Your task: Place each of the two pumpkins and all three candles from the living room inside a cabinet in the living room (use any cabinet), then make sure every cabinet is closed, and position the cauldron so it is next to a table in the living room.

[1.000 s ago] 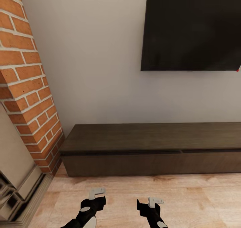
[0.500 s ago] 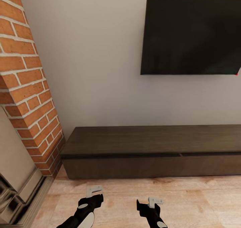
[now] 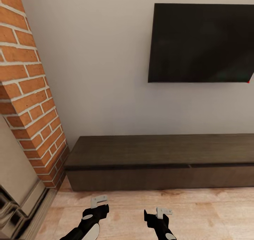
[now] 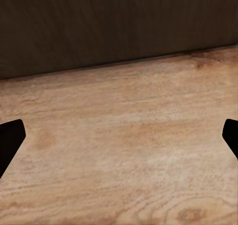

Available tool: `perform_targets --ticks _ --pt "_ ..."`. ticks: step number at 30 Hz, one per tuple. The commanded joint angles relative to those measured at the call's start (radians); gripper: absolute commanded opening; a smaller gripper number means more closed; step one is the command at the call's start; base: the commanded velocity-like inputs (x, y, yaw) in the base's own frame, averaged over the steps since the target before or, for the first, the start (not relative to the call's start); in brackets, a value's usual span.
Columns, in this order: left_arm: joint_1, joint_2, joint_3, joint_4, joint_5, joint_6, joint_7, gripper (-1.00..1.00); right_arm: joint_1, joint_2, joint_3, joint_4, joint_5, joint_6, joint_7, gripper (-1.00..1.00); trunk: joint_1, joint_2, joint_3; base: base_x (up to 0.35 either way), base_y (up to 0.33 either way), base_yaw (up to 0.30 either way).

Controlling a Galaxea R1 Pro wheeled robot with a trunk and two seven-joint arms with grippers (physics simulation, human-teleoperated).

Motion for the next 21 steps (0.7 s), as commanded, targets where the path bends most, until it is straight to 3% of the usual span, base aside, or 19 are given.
perform_targets --ticks 1,21 --pt "-0.001 0.001 -0.004 -0.001 0.004 0.003 0.008 1.00 -0.001 0.000 0.008 0.000 -0.004 -0.002 -0.007 1.00 -0.004 0.007 0.002 0.000 0.000 0.000" --pt "-0.001 -0.001 -0.004 0.005 0.004 0.002 0.009 1.00 -0.001 -0.001 0.008 0.000 -0.005 -0.004 -0.007 1.00 -0.081 0.147 0.065 0.000 0.000 0.000"
